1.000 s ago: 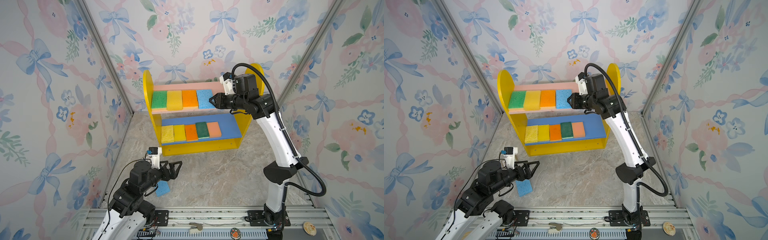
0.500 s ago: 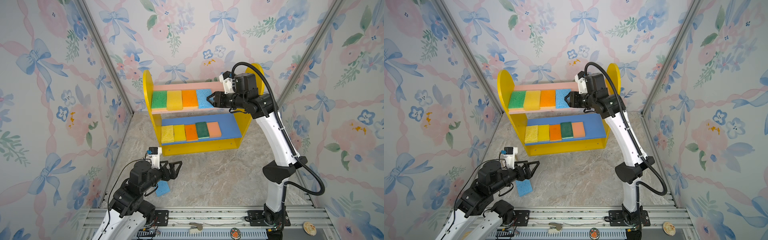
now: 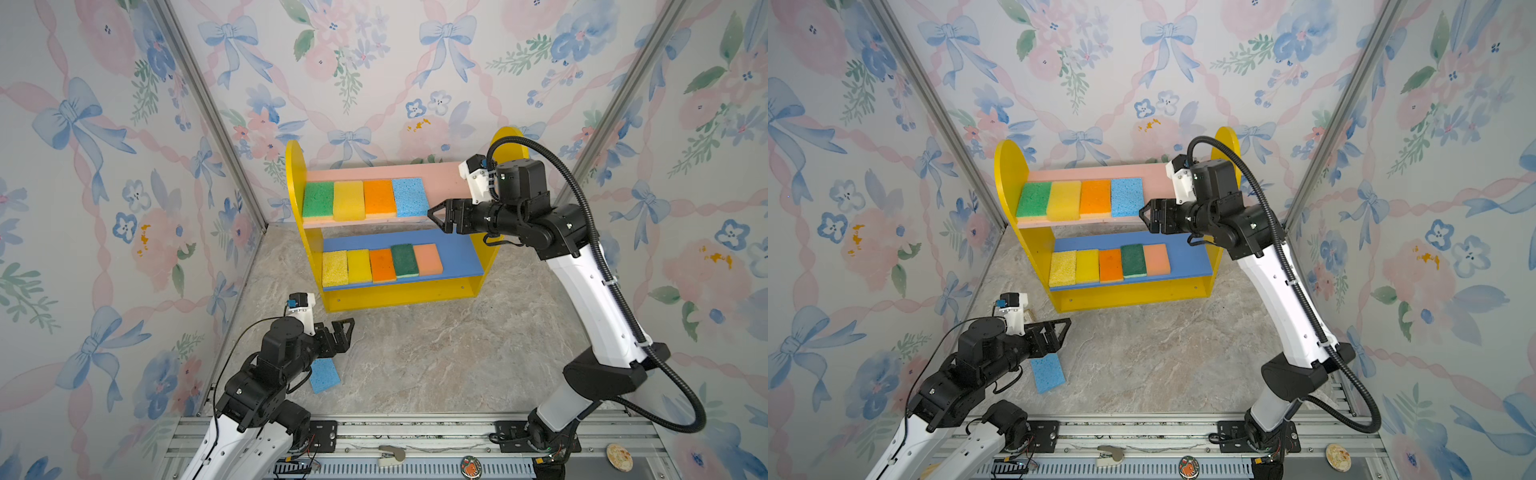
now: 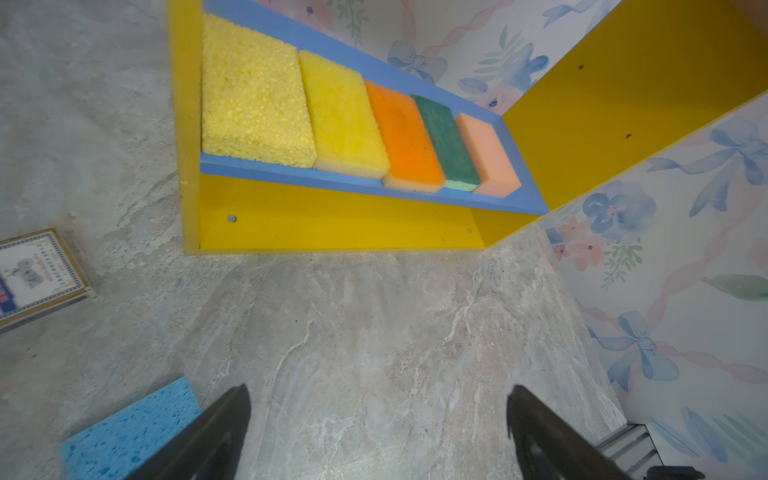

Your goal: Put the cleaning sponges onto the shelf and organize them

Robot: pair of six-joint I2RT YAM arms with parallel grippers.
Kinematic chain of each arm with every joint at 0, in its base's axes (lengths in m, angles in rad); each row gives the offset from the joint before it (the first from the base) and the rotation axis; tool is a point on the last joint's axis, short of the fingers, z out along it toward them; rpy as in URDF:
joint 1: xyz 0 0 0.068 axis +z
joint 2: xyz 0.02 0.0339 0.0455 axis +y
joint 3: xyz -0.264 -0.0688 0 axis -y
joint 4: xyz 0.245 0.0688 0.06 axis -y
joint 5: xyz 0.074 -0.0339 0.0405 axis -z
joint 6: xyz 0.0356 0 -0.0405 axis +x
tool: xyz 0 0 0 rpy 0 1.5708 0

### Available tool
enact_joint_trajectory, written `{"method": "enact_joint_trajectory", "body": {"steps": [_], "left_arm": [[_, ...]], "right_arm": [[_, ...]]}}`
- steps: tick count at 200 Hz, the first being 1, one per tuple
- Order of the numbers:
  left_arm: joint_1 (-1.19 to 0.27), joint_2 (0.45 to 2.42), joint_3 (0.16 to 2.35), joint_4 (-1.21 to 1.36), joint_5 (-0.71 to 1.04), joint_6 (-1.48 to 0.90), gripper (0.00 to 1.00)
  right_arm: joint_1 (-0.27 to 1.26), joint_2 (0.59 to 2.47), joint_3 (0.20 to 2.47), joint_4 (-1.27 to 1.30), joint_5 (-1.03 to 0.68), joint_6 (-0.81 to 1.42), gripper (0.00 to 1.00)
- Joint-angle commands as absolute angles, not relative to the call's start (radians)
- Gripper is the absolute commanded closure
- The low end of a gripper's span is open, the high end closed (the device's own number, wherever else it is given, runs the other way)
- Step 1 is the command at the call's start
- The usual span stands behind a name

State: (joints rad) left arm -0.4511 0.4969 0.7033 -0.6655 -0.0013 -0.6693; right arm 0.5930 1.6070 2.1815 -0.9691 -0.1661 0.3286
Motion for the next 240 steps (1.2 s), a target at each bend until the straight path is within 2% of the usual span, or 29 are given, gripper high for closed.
{"method": "enact_joint_trajectory", "body": {"steps": [1,53,86,134,164,240], "left_arm": [[-0.445,0.536,0.691,-0.749,-0.111,-0.71,0.02],[-0.443,0.65,0.635,-0.846,-0.248,-0.887,0.02],[-0.444,0.728,0.566,-0.848,-0.196,-0.981,0.02],[-0.443,0.728,0.479,-0.845,-0.255,-1.162,0.02],[-0.443,0.769,0.483,-0.847,-0.284,-1.173,0.02],[-0.444,0.92,0.454,-0.802,-0.227,-1.173,0.02]], "right_arm": [[0.638,1.433,2.005,-0.912,-0.137,0.307,0.14],[0.642,1.082,1.379,-0.69,-0.186,0.452,0.05],[0.678,0.962,1.108,-0.584,-0.19,0.511,0.01],[0.726,0.939,0.961,-0.508,-0.205,0.543,0.03],[0.761,0.947,0.925,-0.474,-0.201,0.545,0.03],[0.794,0.926,0.889,-0.44,-0.171,0.549,0.03]]}}
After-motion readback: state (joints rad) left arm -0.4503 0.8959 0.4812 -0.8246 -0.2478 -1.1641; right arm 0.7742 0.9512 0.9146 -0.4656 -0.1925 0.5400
